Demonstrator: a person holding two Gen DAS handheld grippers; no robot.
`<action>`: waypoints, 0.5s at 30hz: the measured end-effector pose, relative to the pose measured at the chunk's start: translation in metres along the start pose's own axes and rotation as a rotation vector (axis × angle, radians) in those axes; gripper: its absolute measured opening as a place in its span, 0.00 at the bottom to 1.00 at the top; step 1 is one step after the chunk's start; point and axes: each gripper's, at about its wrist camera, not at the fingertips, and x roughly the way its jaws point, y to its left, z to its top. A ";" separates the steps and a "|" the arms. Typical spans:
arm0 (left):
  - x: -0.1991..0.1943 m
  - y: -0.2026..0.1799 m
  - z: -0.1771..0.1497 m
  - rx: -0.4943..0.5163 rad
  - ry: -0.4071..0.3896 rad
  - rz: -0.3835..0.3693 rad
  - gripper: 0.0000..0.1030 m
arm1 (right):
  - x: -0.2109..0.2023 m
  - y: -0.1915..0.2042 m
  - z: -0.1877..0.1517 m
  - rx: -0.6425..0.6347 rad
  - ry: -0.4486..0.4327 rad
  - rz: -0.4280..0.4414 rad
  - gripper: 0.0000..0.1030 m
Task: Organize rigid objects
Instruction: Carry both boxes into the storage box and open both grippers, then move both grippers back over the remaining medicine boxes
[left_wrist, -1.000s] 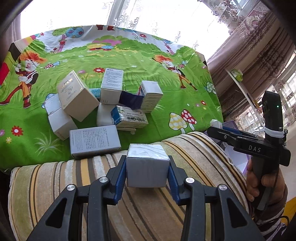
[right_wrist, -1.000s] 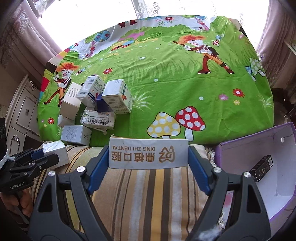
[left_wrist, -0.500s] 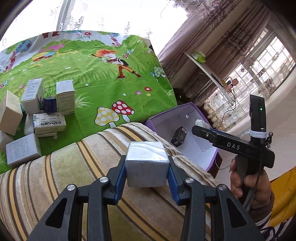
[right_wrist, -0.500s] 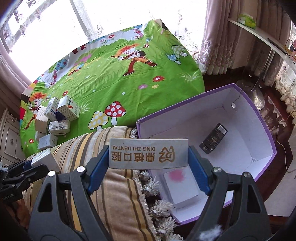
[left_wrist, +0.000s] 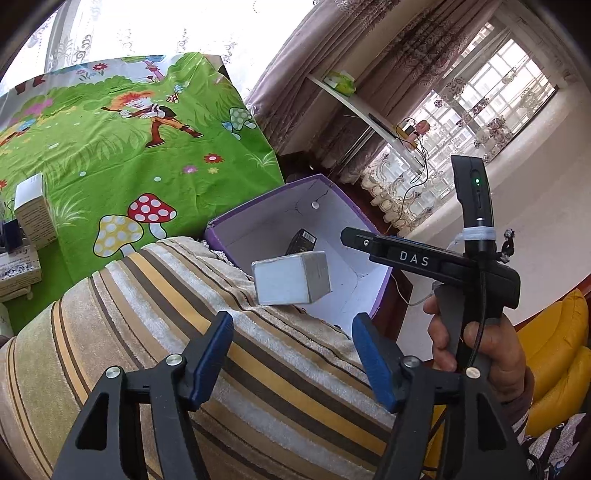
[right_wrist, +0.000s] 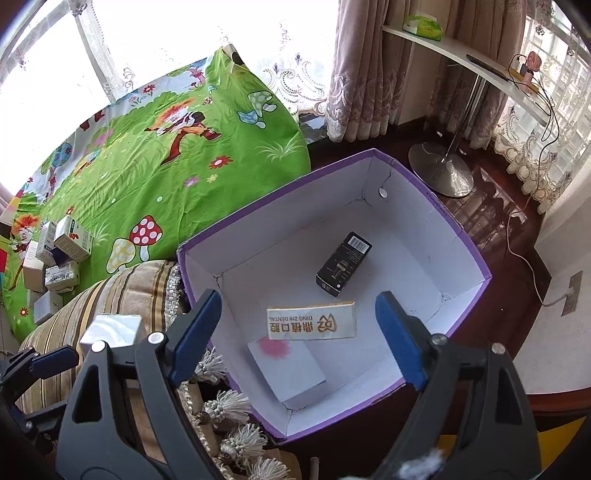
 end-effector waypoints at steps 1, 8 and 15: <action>0.000 0.000 0.000 0.004 0.000 0.006 0.66 | -0.001 -0.001 0.000 0.002 -0.003 -0.009 0.85; -0.008 -0.007 -0.001 0.047 -0.044 0.049 0.66 | -0.017 0.008 0.005 -0.024 -0.077 -0.037 0.86; -0.033 -0.011 0.001 0.082 -0.200 0.115 0.66 | -0.040 0.017 0.008 -0.011 -0.195 0.027 0.92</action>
